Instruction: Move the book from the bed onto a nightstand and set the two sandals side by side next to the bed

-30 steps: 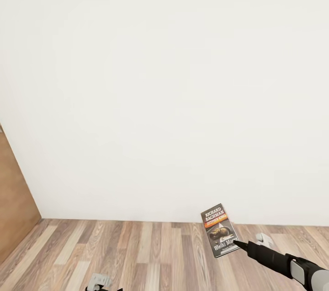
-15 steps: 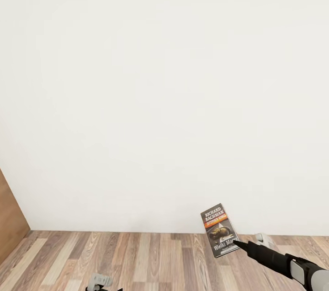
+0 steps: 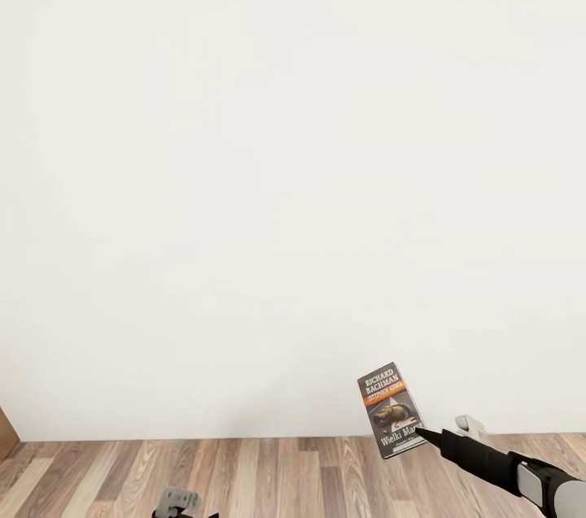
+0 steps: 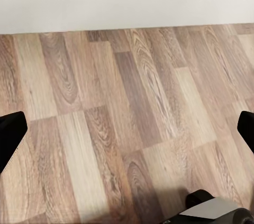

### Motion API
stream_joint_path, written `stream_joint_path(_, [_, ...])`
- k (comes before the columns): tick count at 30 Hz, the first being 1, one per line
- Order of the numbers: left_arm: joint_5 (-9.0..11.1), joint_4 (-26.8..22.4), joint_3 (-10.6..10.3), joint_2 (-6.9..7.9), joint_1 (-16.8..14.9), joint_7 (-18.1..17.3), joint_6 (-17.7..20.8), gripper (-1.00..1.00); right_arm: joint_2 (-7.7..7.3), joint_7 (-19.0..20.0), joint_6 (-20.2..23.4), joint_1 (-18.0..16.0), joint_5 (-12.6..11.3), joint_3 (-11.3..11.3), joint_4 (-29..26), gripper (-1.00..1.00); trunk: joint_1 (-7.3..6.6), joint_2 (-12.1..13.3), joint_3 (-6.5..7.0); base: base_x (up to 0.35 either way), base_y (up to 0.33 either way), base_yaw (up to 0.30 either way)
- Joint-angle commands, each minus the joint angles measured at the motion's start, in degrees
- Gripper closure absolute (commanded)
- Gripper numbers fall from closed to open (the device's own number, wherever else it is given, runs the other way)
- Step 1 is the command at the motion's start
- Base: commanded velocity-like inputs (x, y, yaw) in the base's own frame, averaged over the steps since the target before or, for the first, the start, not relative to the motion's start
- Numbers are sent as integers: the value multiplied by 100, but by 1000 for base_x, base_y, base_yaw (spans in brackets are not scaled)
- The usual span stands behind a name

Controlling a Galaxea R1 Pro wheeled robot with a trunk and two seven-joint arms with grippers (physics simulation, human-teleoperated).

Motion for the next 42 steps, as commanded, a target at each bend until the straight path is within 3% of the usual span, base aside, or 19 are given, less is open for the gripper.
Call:
stream_joint_path(1, [-61,4,43,0,-2,-12,-35,-100,2,29,57,-6,-68,-6,13,100,6,-4,-2,321,0,-83])
stream_joint_path(22, [-61,4,43,0,-2,-14,-35,-100,3,29,57,-3,-68,-6,13,100,6,-4,-2,319,0,-77])
stream_joint_path(42, [-61,4,43,0,-2,-18,-35,-100,3,31,57,-3,-68,-6,15,100,6,-4,-2,27,0,-248])
